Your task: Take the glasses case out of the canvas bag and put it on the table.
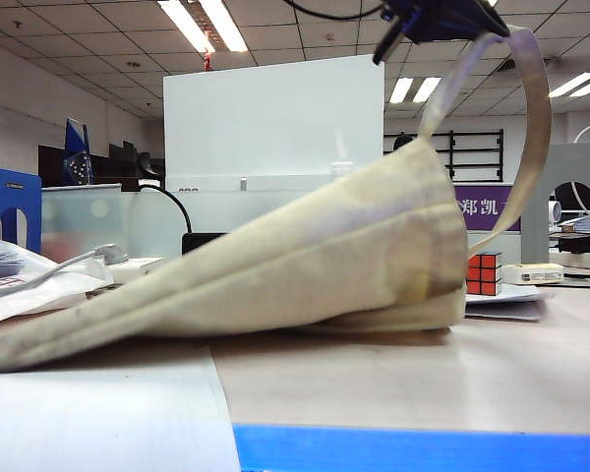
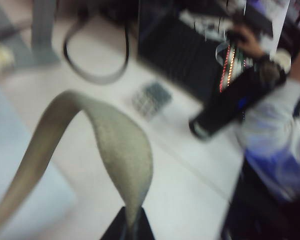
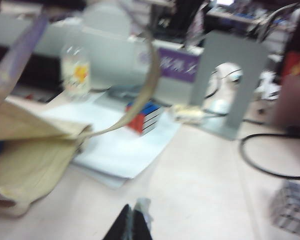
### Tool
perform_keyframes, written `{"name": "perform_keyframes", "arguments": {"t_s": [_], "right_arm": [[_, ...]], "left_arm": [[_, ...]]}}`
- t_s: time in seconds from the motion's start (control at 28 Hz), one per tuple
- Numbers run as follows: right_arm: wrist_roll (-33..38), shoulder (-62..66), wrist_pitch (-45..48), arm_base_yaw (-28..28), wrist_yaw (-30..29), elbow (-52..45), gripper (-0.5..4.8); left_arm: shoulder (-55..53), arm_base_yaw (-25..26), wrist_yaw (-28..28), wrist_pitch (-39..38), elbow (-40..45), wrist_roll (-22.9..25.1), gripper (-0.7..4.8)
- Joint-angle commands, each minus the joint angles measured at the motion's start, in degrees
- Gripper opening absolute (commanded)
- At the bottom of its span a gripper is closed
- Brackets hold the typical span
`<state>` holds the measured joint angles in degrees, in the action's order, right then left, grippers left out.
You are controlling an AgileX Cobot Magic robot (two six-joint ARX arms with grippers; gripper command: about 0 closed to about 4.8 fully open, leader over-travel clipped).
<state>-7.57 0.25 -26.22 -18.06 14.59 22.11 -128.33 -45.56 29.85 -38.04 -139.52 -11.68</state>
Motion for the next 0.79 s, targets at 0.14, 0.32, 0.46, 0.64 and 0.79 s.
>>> {"name": "perform_keyframes", "arguments": {"t_s": [0.14, 0.32, 0.46, 0.64, 0.79], "right_arm": [[0.2, 2.7, 6.9, 0.1, -6.7, -3.4, -0.01], [0.7, 11.3, 14.0, 0.2, -11.9, -3.4, -0.01], [2.3, 21.2, 19.8, 0.2, -12.7, -3.4, -0.01], [6.9, 33.1, 28.1, 0.3, -18.3, -3.3, -0.01], [9.0, 37.7, 34.8, 0.1, -21.6, -3.3, -0.01]], "left_arm": [[4.8, -1.8, 1.1, -23.5, 0.3, 8.0, -0.05], [7.9, -4.9, 1.5, -31.0, 0.3, 8.7, -0.05], [11.9, -8.7, 1.2, -32.2, 0.3, 8.9, -0.05], [16.3, -11.4, -3.0, -32.3, 0.3, 9.0, -0.05], [17.7, -10.8, -1.8, -33.9, 0.3, 8.4, -0.05]]}}
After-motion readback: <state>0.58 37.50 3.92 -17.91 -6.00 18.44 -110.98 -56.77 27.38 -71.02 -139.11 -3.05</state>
